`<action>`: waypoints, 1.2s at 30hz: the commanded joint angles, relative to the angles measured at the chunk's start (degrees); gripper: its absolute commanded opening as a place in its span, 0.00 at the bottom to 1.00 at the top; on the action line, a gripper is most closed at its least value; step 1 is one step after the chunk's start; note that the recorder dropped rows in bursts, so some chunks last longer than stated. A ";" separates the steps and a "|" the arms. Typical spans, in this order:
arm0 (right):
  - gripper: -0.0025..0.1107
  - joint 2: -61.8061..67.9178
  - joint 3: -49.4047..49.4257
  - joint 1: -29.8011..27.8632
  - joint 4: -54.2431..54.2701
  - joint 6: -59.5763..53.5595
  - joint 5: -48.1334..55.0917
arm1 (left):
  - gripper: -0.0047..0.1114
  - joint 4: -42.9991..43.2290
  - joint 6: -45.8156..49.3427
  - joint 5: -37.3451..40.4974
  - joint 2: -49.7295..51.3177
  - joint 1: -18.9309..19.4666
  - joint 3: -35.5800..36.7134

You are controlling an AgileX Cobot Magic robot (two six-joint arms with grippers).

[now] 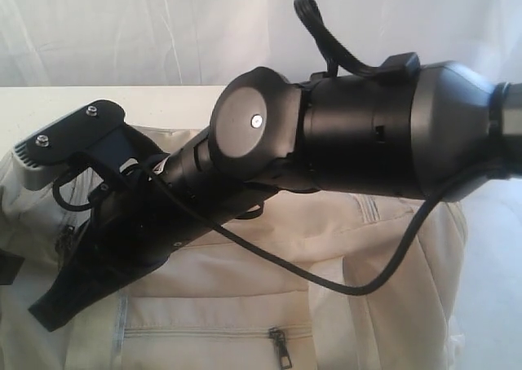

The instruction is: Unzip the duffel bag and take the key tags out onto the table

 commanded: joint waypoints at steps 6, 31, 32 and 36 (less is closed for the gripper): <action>0.02 -0.53 -0.46 -0.18 -0.57 0.21 -2.70 | 0.04 1.25 0.22 1.32 -0.76 0.28 0.08; 0.02 0.93 -7.81 -5.80 -0.95 0.60 -12.46 | 0.04 -5.11 3.45 2.91 -0.76 0.28 0.08; 0.02 1.65 -8.58 -5.80 -0.95 0.60 -12.46 | 0.04 -5.40 3.99 3.03 -0.76 0.28 0.08; 0.02 4.70 -11.57 -5.80 -1.76 0.60 -12.46 | 0.04 -5.72 4.24 3.73 -0.76 0.28 0.08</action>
